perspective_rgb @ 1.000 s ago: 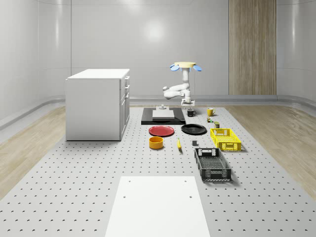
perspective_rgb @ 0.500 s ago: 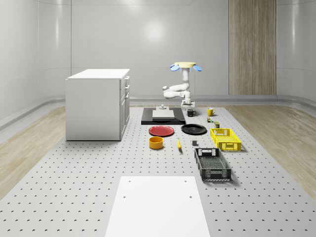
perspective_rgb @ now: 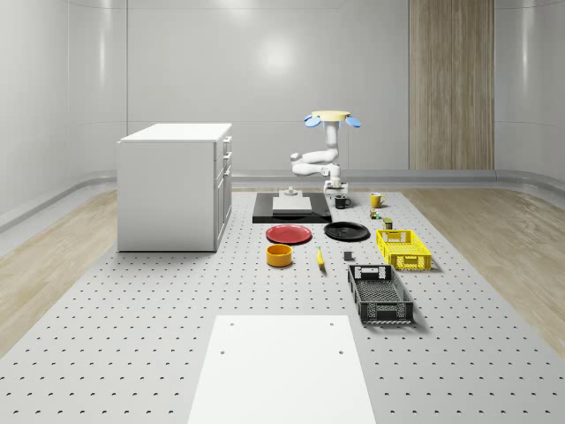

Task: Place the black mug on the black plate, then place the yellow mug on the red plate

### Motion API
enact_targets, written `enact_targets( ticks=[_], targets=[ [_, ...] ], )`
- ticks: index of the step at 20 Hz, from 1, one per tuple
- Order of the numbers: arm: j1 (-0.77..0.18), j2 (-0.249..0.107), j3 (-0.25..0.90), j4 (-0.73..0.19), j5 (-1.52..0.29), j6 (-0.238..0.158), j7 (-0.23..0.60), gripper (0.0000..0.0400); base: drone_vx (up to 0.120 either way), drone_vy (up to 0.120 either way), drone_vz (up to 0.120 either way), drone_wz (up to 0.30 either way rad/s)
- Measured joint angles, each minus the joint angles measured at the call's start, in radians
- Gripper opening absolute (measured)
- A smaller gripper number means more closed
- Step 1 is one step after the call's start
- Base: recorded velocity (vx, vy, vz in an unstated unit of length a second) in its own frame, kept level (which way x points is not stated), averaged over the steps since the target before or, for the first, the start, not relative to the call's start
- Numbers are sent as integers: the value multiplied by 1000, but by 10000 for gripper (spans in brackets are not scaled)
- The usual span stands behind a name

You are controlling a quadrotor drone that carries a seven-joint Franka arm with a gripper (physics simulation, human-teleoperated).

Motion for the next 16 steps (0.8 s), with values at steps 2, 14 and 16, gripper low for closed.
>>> enact_targets(
  ticks=[2, 14, 16],
  targets=[
    [0, -6, 0, 1, 1, 6, -1, 400, 0, 0, 0, 0],
    [-1, -37, 0, -1, 12, 35, 3, 400, 0, 0, 0, 0],
    [-2, -42, 1, -1, 14, 39, 4, 301, 0, 0, 0, 0]
  ],
)
